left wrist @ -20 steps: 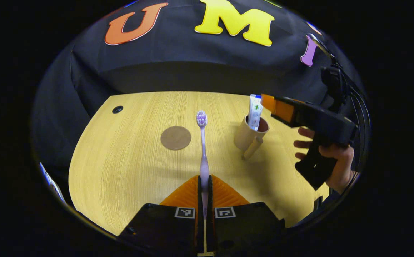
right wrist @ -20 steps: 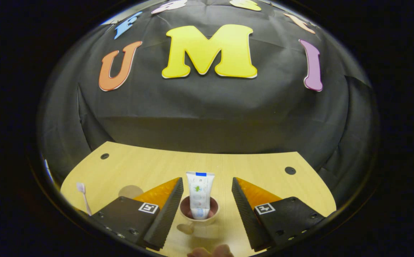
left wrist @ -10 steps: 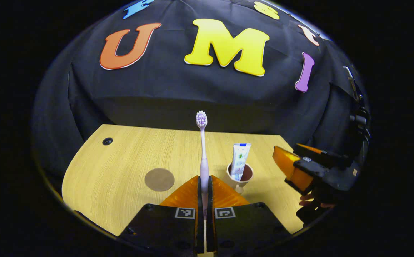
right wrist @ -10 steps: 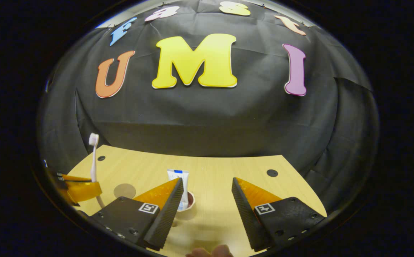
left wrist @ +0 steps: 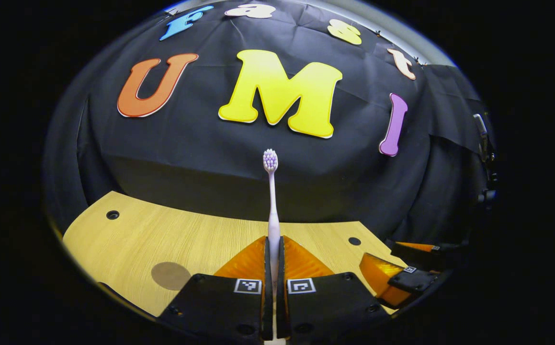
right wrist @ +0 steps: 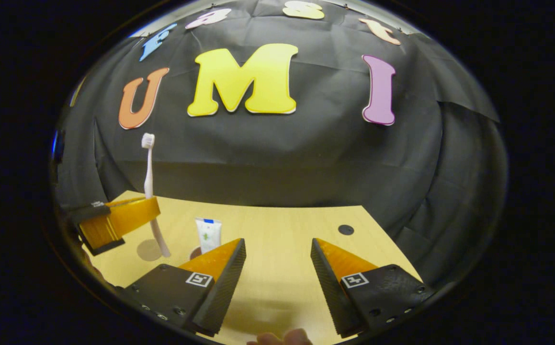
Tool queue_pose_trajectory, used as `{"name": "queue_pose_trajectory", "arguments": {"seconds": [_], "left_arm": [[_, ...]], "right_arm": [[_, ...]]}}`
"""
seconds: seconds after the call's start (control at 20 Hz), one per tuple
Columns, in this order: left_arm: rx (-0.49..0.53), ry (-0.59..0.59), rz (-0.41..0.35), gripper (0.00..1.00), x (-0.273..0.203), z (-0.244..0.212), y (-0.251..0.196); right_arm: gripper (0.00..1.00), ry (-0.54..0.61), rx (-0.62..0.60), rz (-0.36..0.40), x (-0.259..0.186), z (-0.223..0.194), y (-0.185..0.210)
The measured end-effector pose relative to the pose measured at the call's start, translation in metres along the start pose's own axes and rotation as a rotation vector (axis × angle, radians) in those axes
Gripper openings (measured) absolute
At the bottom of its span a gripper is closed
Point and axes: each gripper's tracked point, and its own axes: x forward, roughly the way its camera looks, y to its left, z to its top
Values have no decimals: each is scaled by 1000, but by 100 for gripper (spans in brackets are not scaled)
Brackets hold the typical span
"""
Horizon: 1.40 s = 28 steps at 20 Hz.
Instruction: Put the toothbrush and toothpaste on the desktop into the cup, then pick up the cup and place it on the coaster on the desktop.
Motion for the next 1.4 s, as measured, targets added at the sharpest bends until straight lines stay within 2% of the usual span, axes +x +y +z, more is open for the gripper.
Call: {"name": "queue_pose_trajectory", "arguments": {"seconds": [0.6,0.9,1.0,1.1,1.2,1.25,1.3,1.35,1.4], "left_arm": [[114,-75,43,6,38,-25,-17],[115,-63,64,7,44,-40,-18],[97,-45,41,11,45,-48,-24],[103,-28,50,13,43,-53,-23],[105,-27,60,18,40,-55,-22],[104,-23,59,26,41,-56,-22],[107,-18,62,37,40,-58,-22],[109,-18,76,58,38,-57,-19],[109,-19,82,64,38,-57,-15]], "right_arm": [[82,82,-5,-62,6,-42,-48],[82,105,-3,-72,7,-52,-58],[82,108,-6,-76,7,-54,-60],[81,115,-5,-75,8,-57,-61],[81,118,-1,-73,8,-59,-61],[82,118,-1,-72,8,-59,-60],[81,117,-1,-70,7,-59,-59],[82,117,-2,-67,7,-59,-57],[82,118,-2,-65,7,-59,-56]]}}
